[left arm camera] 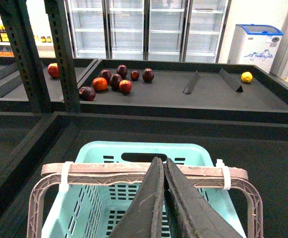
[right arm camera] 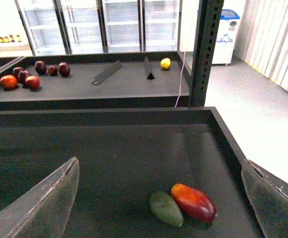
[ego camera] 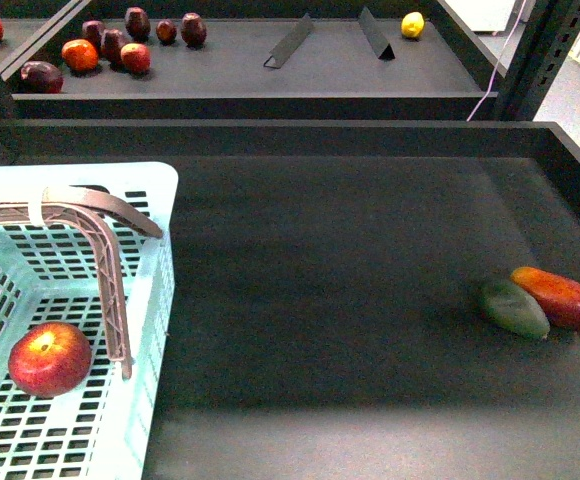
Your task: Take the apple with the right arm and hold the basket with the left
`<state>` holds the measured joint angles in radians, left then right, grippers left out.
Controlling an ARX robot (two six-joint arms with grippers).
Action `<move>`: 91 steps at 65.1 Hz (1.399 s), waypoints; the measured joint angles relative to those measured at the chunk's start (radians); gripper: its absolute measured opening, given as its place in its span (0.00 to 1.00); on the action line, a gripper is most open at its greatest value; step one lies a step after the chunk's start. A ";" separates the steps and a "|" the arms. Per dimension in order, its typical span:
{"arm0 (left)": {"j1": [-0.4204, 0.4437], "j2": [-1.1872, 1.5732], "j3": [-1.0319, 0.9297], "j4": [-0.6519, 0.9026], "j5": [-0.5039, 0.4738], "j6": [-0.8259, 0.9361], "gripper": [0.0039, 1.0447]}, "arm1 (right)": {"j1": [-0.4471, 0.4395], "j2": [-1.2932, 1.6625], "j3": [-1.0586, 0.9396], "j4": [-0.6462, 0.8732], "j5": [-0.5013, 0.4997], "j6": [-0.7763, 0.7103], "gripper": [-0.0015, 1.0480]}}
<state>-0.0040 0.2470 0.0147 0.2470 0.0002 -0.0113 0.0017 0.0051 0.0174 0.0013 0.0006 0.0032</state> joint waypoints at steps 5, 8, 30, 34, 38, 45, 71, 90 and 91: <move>0.000 -0.023 0.000 -0.022 0.000 0.000 0.03 | 0.000 0.000 0.000 0.000 0.000 0.000 0.92; 0.000 -0.039 0.000 -0.038 0.000 0.000 0.03 | 0.000 0.000 0.000 0.000 0.000 0.000 0.92; 0.000 -0.239 0.000 -0.244 0.000 0.000 0.03 | 0.000 0.000 0.000 0.000 0.000 0.000 0.92; 0.000 -0.240 0.000 -0.246 0.000 0.000 0.03 | 0.000 0.000 0.000 0.000 0.000 0.000 0.92; 0.000 -0.241 0.000 -0.246 0.000 0.000 0.03 | 0.000 0.000 0.000 0.000 0.000 0.000 0.92; 0.000 -0.241 0.000 -0.246 0.000 0.000 0.03 | 0.000 0.000 0.000 0.000 0.000 0.000 0.92; 0.000 -0.241 0.000 -0.246 0.000 0.000 0.24 | 0.000 0.000 0.000 0.000 0.000 0.000 0.92; 0.000 -0.241 0.000 -0.246 0.000 0.000 0.91 | 0.000 0.000 0.000 0.000 0.000 0.000 0.92; 0.000 -0.241 0.000 -0.246 0.000 0.000 0.94 | 0.000 0.000 0.000 0.000 0.000 0.000 0.92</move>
<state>-0.0040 0.0063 0.0147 0.0013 -0.0002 -0.0109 0.0017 0.0048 0.0174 0.0013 0.0006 0.0032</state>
